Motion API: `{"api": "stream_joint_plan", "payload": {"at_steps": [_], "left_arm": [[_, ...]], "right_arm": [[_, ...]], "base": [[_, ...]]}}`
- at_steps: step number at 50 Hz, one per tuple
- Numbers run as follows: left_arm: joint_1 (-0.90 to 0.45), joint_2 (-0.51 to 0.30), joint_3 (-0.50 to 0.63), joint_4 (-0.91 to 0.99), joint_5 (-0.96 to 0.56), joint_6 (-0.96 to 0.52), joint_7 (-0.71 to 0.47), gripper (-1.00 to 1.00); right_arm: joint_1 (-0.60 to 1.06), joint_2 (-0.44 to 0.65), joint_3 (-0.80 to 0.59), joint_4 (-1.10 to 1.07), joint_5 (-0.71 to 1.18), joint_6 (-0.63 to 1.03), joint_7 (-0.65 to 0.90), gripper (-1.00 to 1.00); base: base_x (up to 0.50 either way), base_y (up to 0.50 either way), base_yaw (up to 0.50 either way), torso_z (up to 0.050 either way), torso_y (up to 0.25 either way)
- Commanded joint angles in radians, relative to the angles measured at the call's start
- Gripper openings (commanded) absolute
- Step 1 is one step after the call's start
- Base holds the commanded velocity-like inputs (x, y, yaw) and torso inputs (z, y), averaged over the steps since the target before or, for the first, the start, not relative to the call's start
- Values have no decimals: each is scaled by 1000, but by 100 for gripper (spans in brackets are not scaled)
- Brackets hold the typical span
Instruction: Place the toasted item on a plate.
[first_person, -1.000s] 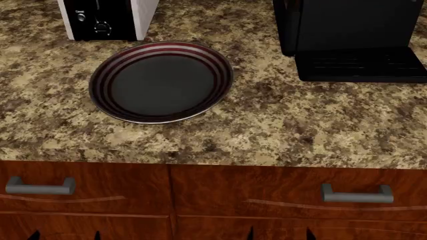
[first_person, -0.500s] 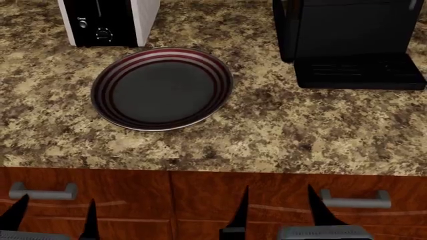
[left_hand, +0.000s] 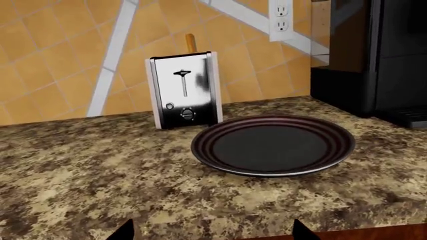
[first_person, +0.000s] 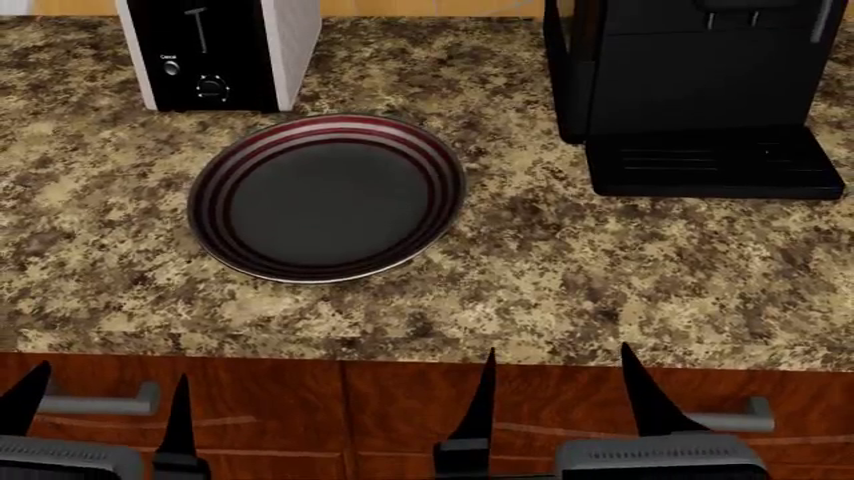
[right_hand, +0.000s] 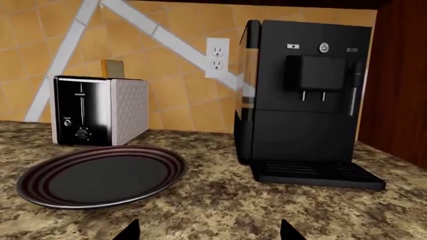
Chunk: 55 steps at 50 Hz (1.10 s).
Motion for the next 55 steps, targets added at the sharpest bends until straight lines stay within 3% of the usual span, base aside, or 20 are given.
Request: {"api": "stream_joint_plan", "payload": {"at_steps": [1,7,23,40,55], "left_arm": [[-13,-11,10,21,-5,-35,-13,100],[-13,-14,9,33,-16,-31,-16,100],[-19,-37,18,100,-14,-68,-31,100],[-146,-96,13,243,-5,-267,-20,100],[-172,-107,6,273,-14,-305,-23,100]], "right_arm": [[-2,12,-7,-23,8,10,14,100],[3,19,-20,-35,2,16,21,100],[16,39,-33,-93,4,46,33,100],[109,80,-69,-201,3,173,17,100],[129,91,-74,-251,14,205,25,100]], "base": [[0,0,0,50,0],[0,0,0,50,0],[0,225,0,0,0],[105,19,0,0,0],[174,0,0,0,0]]}}
